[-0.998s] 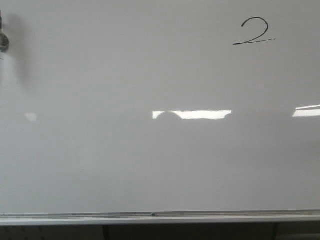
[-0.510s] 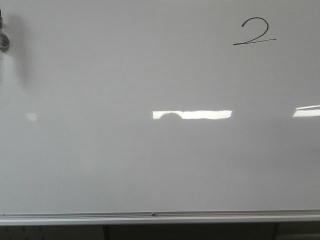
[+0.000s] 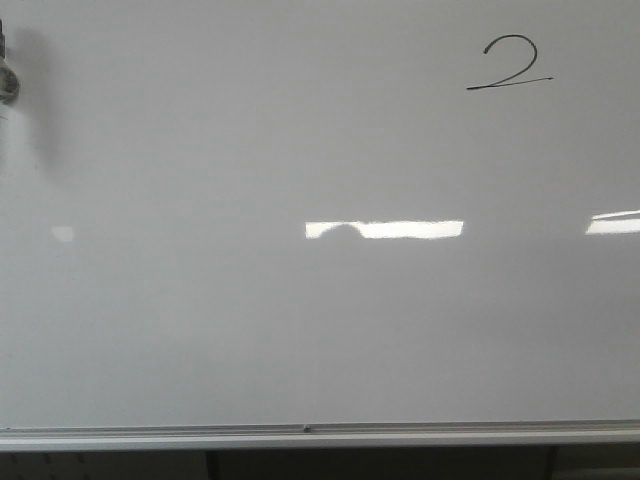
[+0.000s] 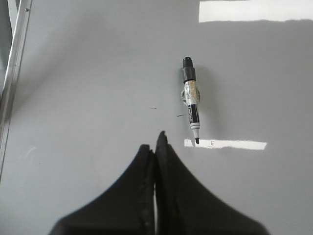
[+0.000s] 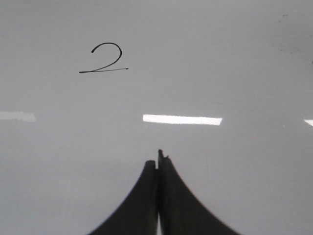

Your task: Write number 2 on whiteboard

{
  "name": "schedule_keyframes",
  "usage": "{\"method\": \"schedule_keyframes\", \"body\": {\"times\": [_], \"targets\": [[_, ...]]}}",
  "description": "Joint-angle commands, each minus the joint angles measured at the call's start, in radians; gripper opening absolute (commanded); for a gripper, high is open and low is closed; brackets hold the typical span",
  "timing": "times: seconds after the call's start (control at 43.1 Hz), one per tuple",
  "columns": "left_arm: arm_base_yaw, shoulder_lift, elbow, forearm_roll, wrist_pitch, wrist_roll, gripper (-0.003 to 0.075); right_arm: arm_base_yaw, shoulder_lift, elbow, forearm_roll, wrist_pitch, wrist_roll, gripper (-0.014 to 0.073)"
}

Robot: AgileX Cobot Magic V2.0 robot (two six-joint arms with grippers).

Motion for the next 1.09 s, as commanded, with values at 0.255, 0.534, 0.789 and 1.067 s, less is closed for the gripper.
{"method": "schedule_keyframes", "body": {"times": [0.255, 0.534, 0.789, 1.067], "targets": [[-0.005, -0.027, 0.035, -0.011, -0.082, 0.000, -0.0020, -0.024, -0.019, -0.002, 0.010, -0.069, -0.012, -0.0081], [-0.005, -0.027, 0.035, -0.011, -0.082, 0.000, -0.0020, -0.012, -0.019, -0.002, 0.009, -0.101, 0.010, -0.0081], [-0.005, -0.027, 0.035, -0.011, -0.082, 0.000, -0.0020, -0.012, -0.019, -0.002, 0.009, -0.098, 0.010, -0.0081], [-0.005, -0.027, 0.035, -0.011, -0.082, 0.000, -0.0020, -0.012, -0.019, -0.002, 0.009, -0.094, 0.010, -0.0081]]}}
